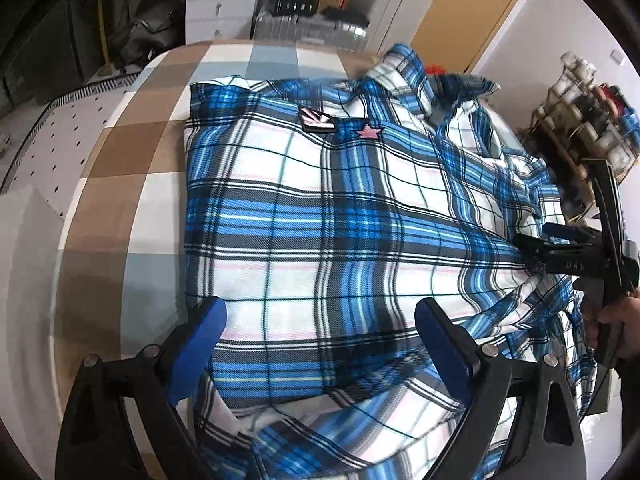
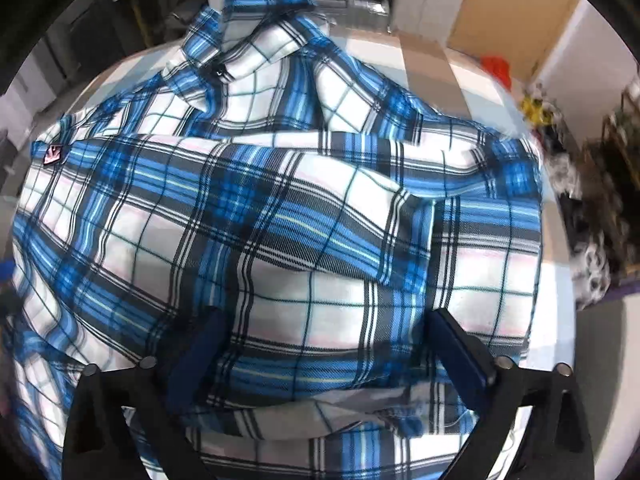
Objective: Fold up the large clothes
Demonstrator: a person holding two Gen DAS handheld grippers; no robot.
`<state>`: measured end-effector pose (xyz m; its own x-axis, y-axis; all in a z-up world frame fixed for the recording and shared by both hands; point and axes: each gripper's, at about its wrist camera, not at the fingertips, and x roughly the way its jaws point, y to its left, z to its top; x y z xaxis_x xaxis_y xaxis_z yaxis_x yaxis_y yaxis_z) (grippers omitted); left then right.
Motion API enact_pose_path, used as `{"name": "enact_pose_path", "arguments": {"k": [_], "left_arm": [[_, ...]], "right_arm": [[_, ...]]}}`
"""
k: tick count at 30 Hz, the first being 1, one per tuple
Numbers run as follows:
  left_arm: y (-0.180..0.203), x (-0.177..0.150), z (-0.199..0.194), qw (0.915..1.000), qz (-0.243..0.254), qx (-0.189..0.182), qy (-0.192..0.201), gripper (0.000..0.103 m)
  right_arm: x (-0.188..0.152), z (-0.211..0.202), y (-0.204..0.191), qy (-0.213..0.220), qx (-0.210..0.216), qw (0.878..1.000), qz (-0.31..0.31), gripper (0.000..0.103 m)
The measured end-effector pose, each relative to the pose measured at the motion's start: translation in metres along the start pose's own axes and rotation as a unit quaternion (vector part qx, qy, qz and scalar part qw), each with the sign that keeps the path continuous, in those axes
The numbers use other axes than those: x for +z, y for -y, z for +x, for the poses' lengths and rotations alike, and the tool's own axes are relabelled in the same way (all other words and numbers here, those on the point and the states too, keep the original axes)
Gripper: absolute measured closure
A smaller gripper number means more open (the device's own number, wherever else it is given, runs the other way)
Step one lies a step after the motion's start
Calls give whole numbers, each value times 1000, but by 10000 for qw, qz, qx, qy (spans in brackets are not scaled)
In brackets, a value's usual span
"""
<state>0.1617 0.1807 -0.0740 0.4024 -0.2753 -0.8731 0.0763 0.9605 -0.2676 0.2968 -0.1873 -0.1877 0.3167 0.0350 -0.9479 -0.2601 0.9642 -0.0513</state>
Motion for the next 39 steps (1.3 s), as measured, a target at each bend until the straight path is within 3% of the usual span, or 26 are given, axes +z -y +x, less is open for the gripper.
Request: {"name": "enact_pose_path", "arguments": {"k": [3,6,8,10,13,16,19,21,22,23,25,26,28,29,30,32,39], "left_arm": [[10,22,-20,9997,100,-224,61,11],[37,67,-33,9981,489,18,370,10],[49,99,-22,9976,604,208,265,10],[57,128,-9,9982,532,168,204,10],[53,165,15,9996,134,-249,20,10],[51,200,57,9978,-317,-503,-281,10],[60,225,89,9978,-321,-385,-434,10],[66,237,104,9992,-37,-200,-345,10],[67,240,113,9989,34,-168,-434,10],[67,242,125,9977,82,-258,-623,11],[67,240,135,9957,39,-253,-885,11],[66,238,140,9947,1,-291,-984,14],[65,235,140,9932,-137,-351,-1101,39],[63,233,139,9930,-205,-270,-1134,67],[62,229,137,9933,-223,-47,-1136,85],[64,228,128,9936,-236,32,-1103,99],[73,205,46,9997,-242,28,78,100]], "right_arm": [[11,-14,6,-9,278,9994,-195,1],[42,-54,20,637,466,9965,-281,0],[66,-67,25,892,507,9945,-194,0],[102,-69,27,975,728,9926,19,0],[146,-56,24,779,901,9915,527,0],[186,-22,35,305,1106,9879,1046,3],[212,15,37,-347,644,9925,984,21],[214,31,31,-647,376,9945,734,22],[217,39,29,-745,236,9951,610,28],[220,44,28,-808,234,9952,495,42],[219,53,26,-883,141,9954,340,60],[217,57,25,-926,143,9952,277,73],[212,56,22,-830,259,9961,165,84],[208,54,19,-766,267,9967,71,88],[204,50,17,-654,185,9977,-22,89],[192,42,13,-470,103,9986,-200,93],[158,-30,8,777,-228,9941,-717,95]]}}
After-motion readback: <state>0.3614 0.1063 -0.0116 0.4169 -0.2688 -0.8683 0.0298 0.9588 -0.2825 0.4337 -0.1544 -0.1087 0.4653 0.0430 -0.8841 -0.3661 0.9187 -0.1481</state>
